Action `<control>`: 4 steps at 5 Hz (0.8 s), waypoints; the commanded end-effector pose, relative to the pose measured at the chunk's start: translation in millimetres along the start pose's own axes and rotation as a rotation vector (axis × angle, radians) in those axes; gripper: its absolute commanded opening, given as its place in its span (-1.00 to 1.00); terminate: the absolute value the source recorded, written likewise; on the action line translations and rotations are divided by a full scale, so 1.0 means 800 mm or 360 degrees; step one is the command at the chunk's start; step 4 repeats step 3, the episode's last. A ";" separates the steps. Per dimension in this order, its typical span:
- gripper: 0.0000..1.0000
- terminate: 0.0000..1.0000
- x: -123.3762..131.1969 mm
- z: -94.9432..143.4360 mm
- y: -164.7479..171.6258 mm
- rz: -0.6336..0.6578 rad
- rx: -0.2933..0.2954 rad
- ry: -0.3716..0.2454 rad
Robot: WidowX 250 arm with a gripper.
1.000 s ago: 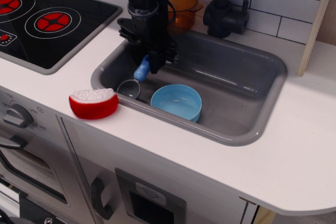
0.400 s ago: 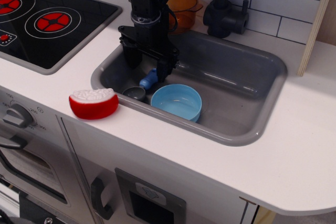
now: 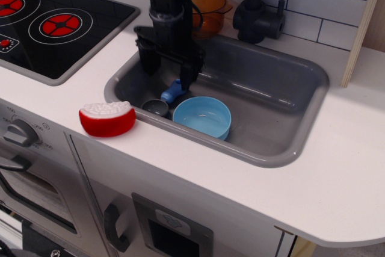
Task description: Take spoon out of bowl sink
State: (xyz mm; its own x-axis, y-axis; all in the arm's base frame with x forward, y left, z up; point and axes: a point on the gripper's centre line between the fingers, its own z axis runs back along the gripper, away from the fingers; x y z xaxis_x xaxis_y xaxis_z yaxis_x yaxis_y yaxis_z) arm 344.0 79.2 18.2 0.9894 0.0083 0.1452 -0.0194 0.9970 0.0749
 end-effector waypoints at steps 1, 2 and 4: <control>1.00 -1.00 0.009 0.089 0.008 0.0106 0.0008 -0.0180; 1.00 -1.00 0.009 0.089 0.008 0.0106 0.0008 -0.0180; 1.00 1.00 0.009 0.089 0.008 0.0106 0.0008 -0.0180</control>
